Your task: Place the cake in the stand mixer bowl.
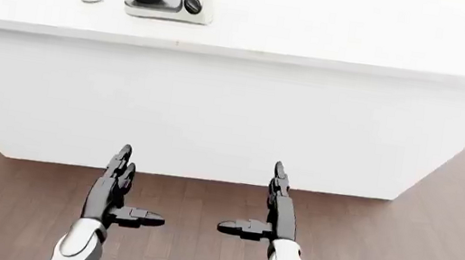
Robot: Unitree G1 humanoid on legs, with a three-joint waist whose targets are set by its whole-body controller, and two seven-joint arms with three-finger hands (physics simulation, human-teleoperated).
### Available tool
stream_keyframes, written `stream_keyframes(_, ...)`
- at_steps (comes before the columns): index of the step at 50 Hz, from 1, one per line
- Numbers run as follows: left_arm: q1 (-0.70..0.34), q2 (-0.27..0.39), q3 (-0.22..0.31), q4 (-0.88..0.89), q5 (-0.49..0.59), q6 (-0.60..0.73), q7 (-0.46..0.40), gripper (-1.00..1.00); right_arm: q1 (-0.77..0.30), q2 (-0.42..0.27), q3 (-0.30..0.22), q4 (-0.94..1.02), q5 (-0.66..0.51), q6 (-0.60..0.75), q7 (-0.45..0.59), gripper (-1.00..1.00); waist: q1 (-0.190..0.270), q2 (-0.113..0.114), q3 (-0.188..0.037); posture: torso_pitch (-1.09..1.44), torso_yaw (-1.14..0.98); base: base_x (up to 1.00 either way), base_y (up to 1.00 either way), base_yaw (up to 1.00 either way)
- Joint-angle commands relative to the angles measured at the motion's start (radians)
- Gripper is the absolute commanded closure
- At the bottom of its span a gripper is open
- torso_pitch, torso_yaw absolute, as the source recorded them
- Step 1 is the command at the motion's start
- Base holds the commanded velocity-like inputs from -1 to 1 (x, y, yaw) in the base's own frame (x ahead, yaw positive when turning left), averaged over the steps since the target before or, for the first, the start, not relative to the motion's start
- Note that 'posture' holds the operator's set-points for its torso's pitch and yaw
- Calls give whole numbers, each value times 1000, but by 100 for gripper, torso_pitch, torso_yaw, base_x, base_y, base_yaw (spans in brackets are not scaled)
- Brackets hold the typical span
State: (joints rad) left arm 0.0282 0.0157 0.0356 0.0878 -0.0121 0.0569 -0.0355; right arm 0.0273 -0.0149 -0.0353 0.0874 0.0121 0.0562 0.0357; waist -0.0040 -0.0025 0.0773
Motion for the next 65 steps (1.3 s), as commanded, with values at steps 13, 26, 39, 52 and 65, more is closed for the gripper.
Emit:
stream_keyframes(13,-2,0,7,-235,-20,10,-5,-100,-91,-14,10,-178,-53,37,-14,-100,10,-4,-81,0,0,0,0,0)
stream_keyframes(26,9,3,24,-532,-63,221,-3,-100,-100,-19,26,-398,-183,195,4,-100,11,-2,-91,0,0,0,0,0)
stream_keyframes(39,51,-2,43,-704,-104,308,-15,-100,-101,-19,32,-564,-288,234,30,-100,10,0,-81,0,0,0,0,0)
stream_keyframes(52,31,0,59,-711,-124,328,3,-100,-94,-10,38,-605,-356,320,21,-100,-2,-12,-64,0,0,0,10,0)
stream_keyframes(65,13,8,93,-725,-150,349,8,-100,-92,-5,52,-638,-387,374,22,-100,-4,42,-57,0,0,0,30,0)
